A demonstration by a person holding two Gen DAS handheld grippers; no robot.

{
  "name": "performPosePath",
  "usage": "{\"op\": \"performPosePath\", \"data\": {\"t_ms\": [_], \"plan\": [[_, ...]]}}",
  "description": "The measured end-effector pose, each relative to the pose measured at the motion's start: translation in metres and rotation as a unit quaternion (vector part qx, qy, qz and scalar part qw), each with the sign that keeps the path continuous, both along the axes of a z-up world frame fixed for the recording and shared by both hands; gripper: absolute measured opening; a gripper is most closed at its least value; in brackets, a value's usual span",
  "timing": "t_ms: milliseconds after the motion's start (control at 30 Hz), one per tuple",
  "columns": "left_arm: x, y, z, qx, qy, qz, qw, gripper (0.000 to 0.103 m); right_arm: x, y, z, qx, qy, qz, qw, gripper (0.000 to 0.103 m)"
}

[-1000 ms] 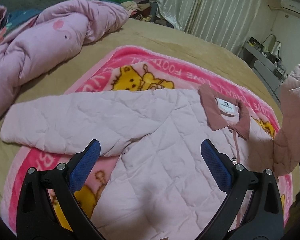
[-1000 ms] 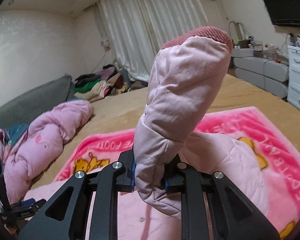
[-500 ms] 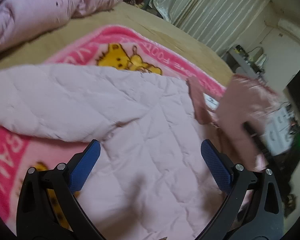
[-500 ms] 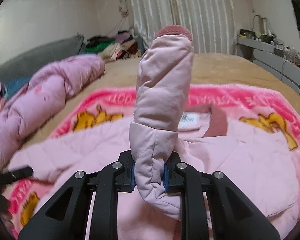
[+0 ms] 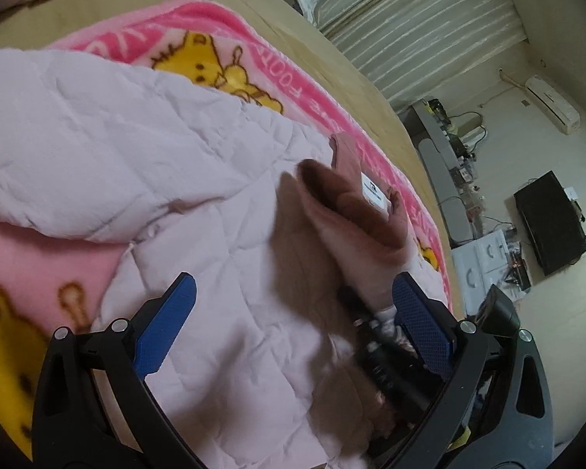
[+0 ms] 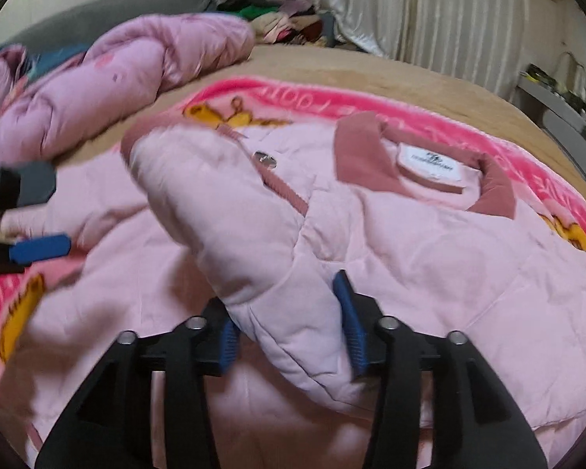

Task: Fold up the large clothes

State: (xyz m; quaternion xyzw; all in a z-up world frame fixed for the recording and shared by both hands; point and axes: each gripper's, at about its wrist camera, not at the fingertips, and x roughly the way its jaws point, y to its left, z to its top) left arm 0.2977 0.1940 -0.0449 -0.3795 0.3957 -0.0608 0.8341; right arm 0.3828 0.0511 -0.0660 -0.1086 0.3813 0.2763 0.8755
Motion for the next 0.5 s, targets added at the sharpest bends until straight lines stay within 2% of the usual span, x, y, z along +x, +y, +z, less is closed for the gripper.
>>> {"op": "performPosePath", "data": {"t_ms": [67, 133, 333, 433, 500], "plan": [[0.002, -0.001, -0.004, -0.015, 0.003, -0.003, 0.9999, 0.094, -0.007, 0.003, 0.0, -0.005, 0.005, 0.009, 1.0, 0.073], [0.003, -0.003, -0.008, -0.025, 0.006, -0.007, 0.9996, 0.094, -0.018, -0.001, 0.003, -0.003, 0.003, 0.017, 1.0, 0.076], [0.011, -0.022, -0.017, -0.035, 0.014, -0.03, 0.9988, 0.094, -0.036, -0.065, 0.03, 0.089, 0.033, -0.021, 0.995, 0.076], [0.022, -0.032, -0.025, -0.023, 0.032, -0.03, 0.9988, 0.094, -0.044, -0.105, 0.038, 0.107, 0.027, -0.06, 0.992, 0.076], [0.03, -0.038, -0.032, -0.007, 0.054, -0.017, 0.9984, 0.089, -0.046, -0.125, 0.04, 0.106, 0.023, -0.082, 0.991, 0.076]]}}
